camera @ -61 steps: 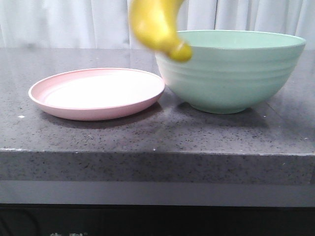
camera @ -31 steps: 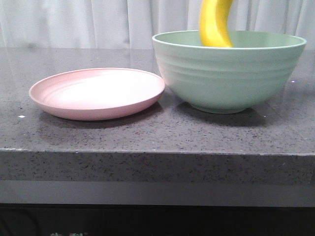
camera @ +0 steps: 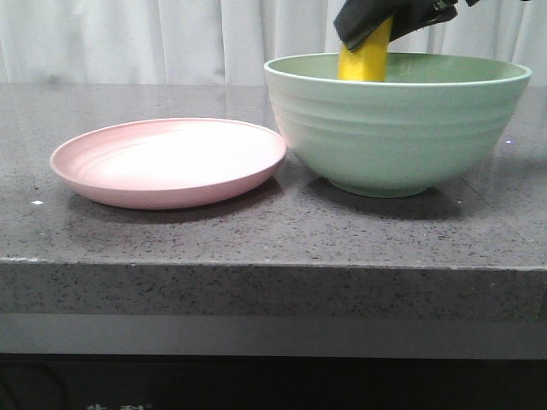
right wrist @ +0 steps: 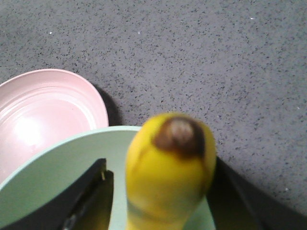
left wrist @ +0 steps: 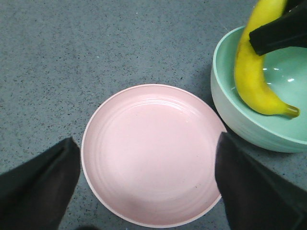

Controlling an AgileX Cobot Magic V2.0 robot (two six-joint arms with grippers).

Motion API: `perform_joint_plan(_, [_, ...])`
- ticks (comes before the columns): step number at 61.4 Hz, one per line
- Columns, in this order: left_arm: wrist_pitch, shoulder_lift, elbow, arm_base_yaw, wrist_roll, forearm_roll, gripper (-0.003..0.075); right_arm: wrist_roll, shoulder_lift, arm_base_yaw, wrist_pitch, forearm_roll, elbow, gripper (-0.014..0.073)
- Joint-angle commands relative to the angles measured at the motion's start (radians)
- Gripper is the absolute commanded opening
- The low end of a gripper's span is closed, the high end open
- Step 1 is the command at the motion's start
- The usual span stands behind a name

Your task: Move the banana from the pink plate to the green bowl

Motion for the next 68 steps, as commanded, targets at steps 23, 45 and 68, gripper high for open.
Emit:
perform_joint_plan(23, [-0.116,-0.022,-0.030,0.021,-0.008,0.021,0.0564,0.585,-0.220,-0.083,0.225,-0.344,-0.093,0.0457])
perform_joint_plan(45, [-0.145,-0.022,-0.030,0.303,-0.008,0.019,0.0073,0.683,-0.315,-0.175,0.395,-0.537,-0.112,-0.0072])
perform_joint_plan(68, [-0.172,-0.168,0.094,0.407,-0.008,-0.037,-0.0018,0.605,-0.619,-0.133,0.063,-0.552,0.227,-0.0064])
